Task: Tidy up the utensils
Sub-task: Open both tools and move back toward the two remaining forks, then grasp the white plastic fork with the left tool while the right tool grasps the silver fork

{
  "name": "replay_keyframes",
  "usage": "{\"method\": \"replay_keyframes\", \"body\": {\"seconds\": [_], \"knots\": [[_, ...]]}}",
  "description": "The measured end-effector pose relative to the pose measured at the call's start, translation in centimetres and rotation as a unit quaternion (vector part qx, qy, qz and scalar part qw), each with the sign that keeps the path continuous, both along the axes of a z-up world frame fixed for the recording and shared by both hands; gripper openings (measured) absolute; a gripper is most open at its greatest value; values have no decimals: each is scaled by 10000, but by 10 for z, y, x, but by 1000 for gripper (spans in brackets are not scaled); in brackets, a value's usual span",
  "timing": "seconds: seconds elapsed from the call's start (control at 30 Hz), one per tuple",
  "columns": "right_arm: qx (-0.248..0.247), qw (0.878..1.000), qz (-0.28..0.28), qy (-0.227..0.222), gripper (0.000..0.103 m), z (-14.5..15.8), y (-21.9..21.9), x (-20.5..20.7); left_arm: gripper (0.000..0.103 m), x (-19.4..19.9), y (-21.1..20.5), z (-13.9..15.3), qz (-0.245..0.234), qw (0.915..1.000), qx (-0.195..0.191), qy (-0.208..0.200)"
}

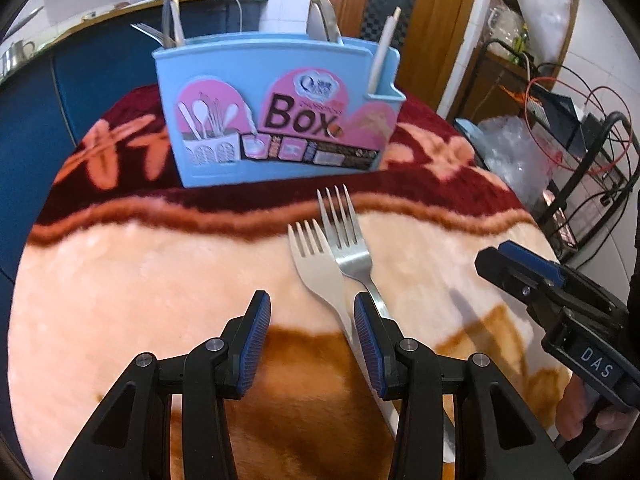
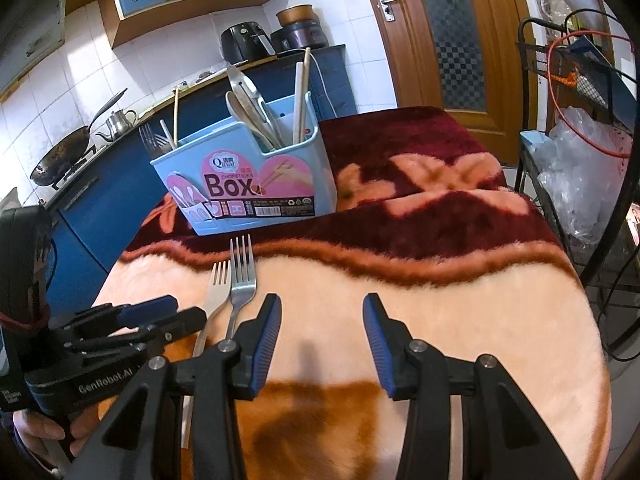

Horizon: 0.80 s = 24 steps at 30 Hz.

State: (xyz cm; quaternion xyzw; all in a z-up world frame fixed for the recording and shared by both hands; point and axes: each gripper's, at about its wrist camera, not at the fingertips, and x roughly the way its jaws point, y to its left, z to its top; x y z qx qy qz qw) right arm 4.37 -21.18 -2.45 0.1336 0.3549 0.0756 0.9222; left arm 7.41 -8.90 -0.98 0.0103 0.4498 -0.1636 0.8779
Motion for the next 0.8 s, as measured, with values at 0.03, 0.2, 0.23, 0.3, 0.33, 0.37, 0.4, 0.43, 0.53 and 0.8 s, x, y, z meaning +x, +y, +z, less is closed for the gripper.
{"method": "replay_keyframes", "body": {"seconds": [0.03, 0.2, 0.23, 0.3, 0.33, 0.37, 0.4, 0.43, 0.53, 0.8], "knots": [[13, 10000, -2, 0, 46, 0, -1, 0, 45, 1, -1, -2, -11, 10000, -25, 47], [72, 10000, -12, 10, 46, -2, -4, -1, 40, -1, -8, -7, -71, 9998, -68, 159], [82, 10000, -13, 13, 46, -3, -5, -1, 34, -1, -9, -8, -68, 9998, -34, 166], [101, 9999, -12, 19, 46, -4, -5, -2, 29, 0, -10, -8, -37, 9999, -3, 150], [112, 9999, -5, 21, 46, -4, -6, -2, 25, 0, -10, -9, -27, 9999, -27, 145], [116, 9999, 3, 23, 46, -4, -6, -3, 19, 1, -9, -9, -15, 9999, -51, 148], [119, 9999, 12, 28, 46, -5, -5, -3, 16, 1, -8, -9, 1, 9998, -87, 152], [119, 9999, 22, 32, 46, -5, -5, -3, 14, 2, -7, -8, 22, 9998, -130, 157], [123, 9999, 61, 46, 46, -5, -2, -3, 11, 2, -2, -8, 92, 9996, -237, 149], [95, 9995, 248, 148, 46, -7, 10, 0, 6, 1, 26, -4, 452, 9981, -410, 45]]}}
